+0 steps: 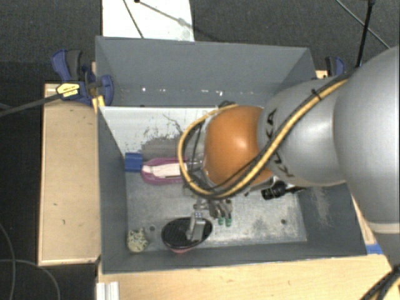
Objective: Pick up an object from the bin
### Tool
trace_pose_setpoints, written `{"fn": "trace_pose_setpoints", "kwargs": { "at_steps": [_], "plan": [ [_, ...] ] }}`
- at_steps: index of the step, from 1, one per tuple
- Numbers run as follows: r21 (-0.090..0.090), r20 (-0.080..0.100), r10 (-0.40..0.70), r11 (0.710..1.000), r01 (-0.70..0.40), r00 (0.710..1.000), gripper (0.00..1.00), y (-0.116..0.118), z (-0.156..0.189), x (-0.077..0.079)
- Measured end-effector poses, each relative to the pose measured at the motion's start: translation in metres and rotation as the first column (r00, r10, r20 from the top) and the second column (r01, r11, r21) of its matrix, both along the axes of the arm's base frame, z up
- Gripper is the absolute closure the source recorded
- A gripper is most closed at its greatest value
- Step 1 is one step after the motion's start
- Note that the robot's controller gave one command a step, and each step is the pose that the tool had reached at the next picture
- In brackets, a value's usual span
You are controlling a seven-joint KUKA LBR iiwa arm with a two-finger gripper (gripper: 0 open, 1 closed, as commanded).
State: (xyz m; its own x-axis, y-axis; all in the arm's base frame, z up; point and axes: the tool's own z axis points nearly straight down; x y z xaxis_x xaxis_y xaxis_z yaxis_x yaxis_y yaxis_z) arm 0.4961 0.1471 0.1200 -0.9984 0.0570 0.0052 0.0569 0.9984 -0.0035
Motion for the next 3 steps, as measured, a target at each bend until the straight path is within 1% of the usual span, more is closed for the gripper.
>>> {"fn": "trace_pose_setpoints", "kwargs": {
  "at_steps": [1, 2, 3],
  "plan": [
    [0.007, 0.011, -0.169, 0.986, 0.169, 0.986, 0.0, 0.011, 0.097, -0.019],
    [0.001, 0.001, -0.355, 0.935, 0.355, 0.935, 0.0, 0.013, 0.005, -0.017],
    [0.007, 0.003, -0.12, 0.993, 0.12, 0.993, 0.0, -0.003, -0.047, -0.02]
  ]
}}
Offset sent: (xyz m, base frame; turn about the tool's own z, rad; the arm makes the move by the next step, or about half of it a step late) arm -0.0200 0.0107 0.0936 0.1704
